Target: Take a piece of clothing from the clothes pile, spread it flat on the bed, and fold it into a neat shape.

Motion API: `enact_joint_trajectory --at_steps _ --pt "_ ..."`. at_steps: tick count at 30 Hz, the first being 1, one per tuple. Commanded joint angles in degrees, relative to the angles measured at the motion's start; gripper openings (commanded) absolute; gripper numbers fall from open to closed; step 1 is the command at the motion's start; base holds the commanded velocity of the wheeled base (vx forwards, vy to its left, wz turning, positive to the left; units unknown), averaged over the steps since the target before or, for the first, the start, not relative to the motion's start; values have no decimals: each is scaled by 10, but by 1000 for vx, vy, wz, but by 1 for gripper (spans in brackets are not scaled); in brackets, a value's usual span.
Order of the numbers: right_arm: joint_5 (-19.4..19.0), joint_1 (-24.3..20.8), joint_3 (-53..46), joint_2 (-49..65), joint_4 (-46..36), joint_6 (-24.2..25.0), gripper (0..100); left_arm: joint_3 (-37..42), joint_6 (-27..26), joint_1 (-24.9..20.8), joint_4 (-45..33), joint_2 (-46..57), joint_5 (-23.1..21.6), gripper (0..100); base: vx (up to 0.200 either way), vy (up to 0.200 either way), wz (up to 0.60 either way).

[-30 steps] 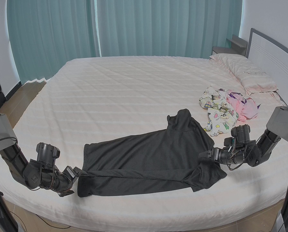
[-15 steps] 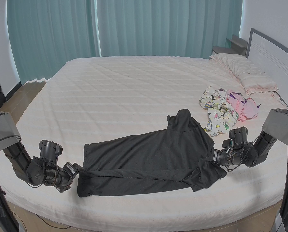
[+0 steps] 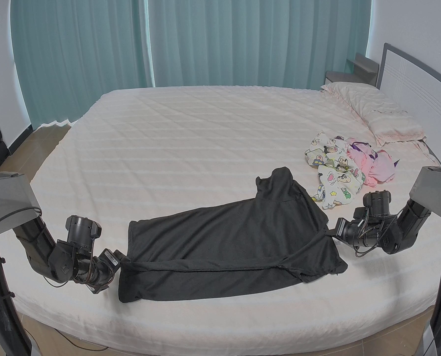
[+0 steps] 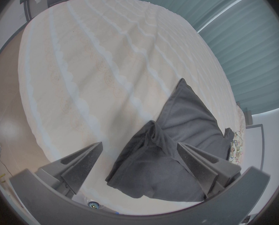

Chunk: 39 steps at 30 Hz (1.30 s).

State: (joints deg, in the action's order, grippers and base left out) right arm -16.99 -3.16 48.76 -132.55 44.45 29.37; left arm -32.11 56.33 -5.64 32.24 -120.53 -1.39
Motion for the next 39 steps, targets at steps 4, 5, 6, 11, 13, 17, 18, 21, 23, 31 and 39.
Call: enact_joint_trajectory --at_steps 4,5,6,11,13,17,18,21,23,31,39 --pt "1 3 -7 1 12 12 0 -13 8 -2 1 -22 13 100 0 0 0" --pt "1 3 -7 2 12 14 0 -13 11 -2 1 -22 13 100 0 0 0" --pt "1 3 -7 3 12 17 0 -14 13 -2 1 -22 13 100 0 0 0" --pt "1 3 -8 -1 13 20 0 -14 19 -2 0 -16 11 100 0 0 0" --pt "0 3 -9 0 12 21 0 -14 25 -2 0 -15 6 100 0 0 0" --pt "0 -3 -15 1 13 32 0 -30 26 -2 -3 -9 5 100 0 0 0" --pt "0 -4 -14 0 13 34 0 -38 26 -2 -5 -11 5 100 0 0 0" --pt "0 -4 -15 1 13 36 0 -48 25 -2 -5 -13 5 100 0 0 0" --pt "0 -5 -16 1 14 36 0 -68 18 -3 -6 -16 0 100 0 0 0" --pt "0 -5 -18 -4 34 37 0 -70 17 -11 -4 -23 -35 100 0 0 0" --pt "0 -6 -17 -3 37 37 0 -81 12 -28 0 -47 -8 100 0 0 0"
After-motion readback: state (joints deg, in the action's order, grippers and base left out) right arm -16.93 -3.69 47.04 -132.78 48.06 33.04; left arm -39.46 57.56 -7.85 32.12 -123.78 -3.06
